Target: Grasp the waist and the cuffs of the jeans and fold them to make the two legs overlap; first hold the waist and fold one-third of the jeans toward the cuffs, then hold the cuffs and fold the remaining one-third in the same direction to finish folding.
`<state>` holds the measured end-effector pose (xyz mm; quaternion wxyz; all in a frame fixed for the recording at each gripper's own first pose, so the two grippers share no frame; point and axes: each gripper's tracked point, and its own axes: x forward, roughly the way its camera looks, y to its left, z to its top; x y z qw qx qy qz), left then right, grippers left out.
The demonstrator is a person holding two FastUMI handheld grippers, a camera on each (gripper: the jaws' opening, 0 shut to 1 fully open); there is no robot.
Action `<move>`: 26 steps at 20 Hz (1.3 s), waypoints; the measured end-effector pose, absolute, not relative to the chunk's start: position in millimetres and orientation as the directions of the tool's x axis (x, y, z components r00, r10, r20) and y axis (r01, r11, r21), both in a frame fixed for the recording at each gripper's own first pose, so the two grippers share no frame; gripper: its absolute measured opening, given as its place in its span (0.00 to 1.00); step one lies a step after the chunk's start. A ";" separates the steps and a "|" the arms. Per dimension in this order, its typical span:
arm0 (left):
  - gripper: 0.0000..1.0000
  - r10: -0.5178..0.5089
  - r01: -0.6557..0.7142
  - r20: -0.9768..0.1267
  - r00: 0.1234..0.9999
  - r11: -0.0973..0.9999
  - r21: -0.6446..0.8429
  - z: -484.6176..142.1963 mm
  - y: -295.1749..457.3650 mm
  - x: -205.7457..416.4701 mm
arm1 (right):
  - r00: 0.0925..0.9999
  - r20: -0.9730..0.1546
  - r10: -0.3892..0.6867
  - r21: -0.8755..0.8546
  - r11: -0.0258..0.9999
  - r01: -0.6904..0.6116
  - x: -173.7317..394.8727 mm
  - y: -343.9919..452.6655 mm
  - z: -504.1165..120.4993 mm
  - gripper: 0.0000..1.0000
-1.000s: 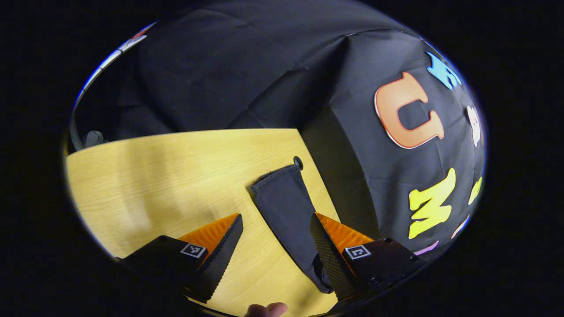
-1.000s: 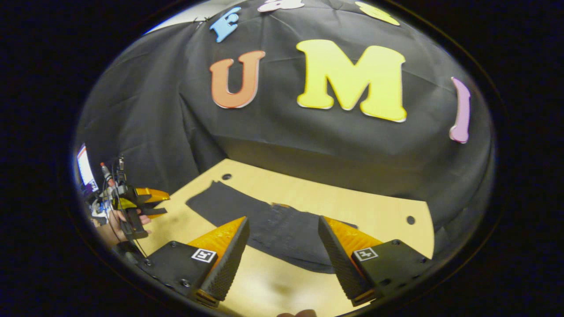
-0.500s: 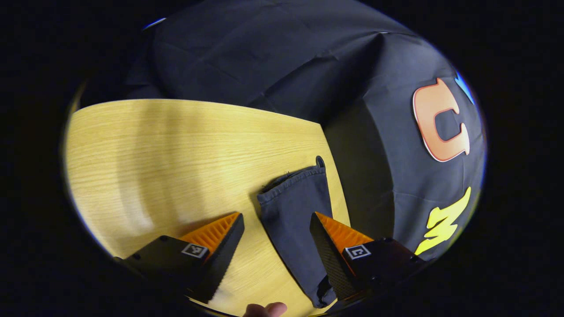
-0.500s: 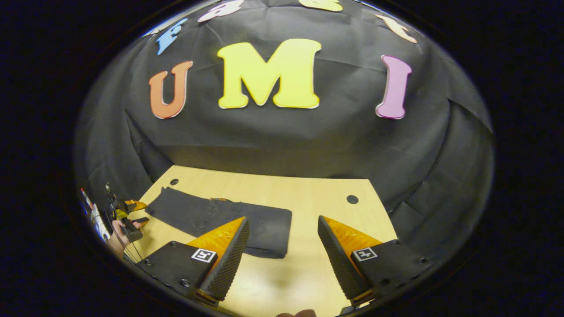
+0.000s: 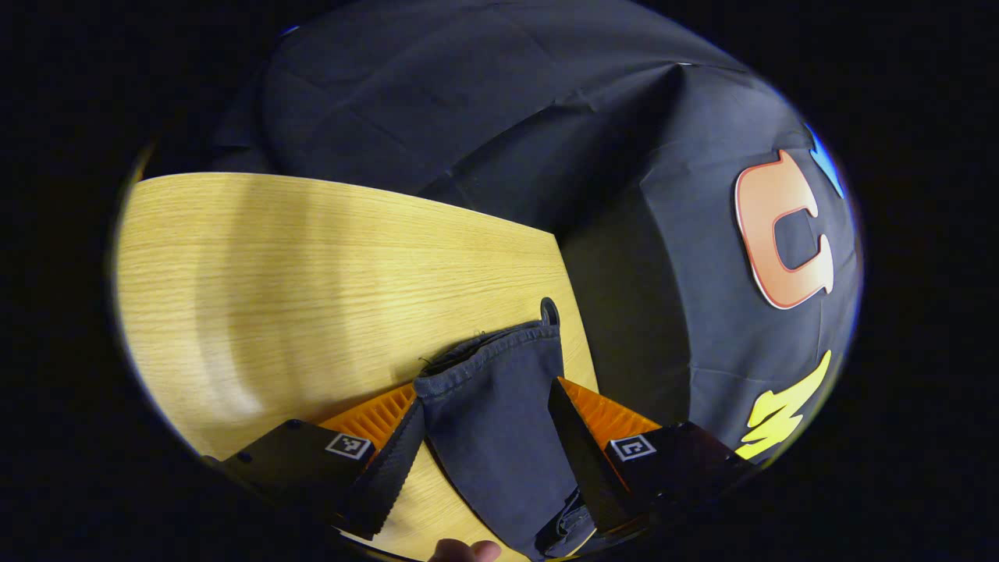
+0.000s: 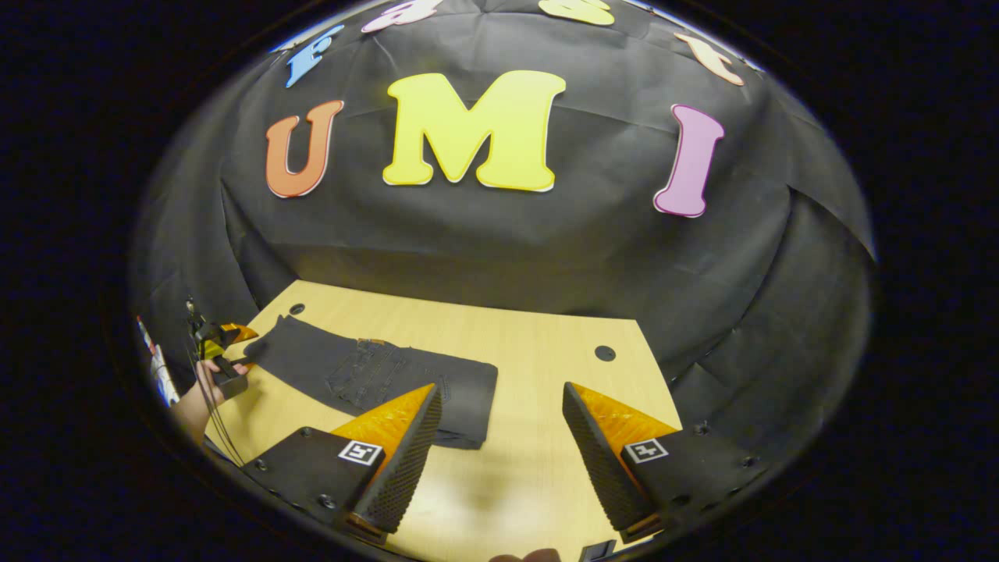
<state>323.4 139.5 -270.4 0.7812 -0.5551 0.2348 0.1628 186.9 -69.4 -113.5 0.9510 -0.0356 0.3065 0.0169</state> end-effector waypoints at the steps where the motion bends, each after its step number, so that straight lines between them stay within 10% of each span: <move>1: 0.95 -0.007 -0.508 -0.541 0.841 0.333 -0.794 -271.7 138.5 326.3 | 0.811 -0.585 0.013 -0.040 0.998 -0.045 185.9 -68.5 -113.8 0.96; 5: 0.87 -0.009 -0.491 -0.522 0.853 0.324 -0.809 -277.3 134.8 339.4 | 0.801 -0.598 0.003 -0.018 1.000 -0.017 182.2 -69.5 -120.1 0.96; 8: 0.61 -0.009 -0.515 -0.546 0.838 0.321 -0.795 -289.2 134.5 346.0 | 0.798 -0.602 -0.001 -0.023 1.000 -0.016 181.3 -70.2 -122.4 0.93; 10: 0.17 -0.005 -0.529 -0.559 0.829 0.316 -0.787 -292.6 136.3 344.6 | 0.804 -0.595 -0.004 -0.030 0.999 -0.017 182.5 -70.7 -121.6 0.93; 12: 0.31 -0.005 -0.537 -0.568 0.823 0.315 -0.783 -291.4 136.0 340.9 | 0.806 -0.592 0.001 -0.026 0.999 -0.021 182.5 -70.2 -121.0 0.94; 15: 0.11 -0.016 -0.528 -0.566 0.824 0.341 -0.778 -277.8 132.0 334.2 | 0.818 -0.576 0.014 -0.012 1.000 -0.025 184.1 -69.7 -121.6 0.96; 26: 0.07 -0.103 -0.231 -0.344 0.933 0.561 -0.795 -124.9 33.9 336.8 | 0.864 -0.501 0.052 0.027 0.999 -0.044 188.3 -65.7 -117.1 0.96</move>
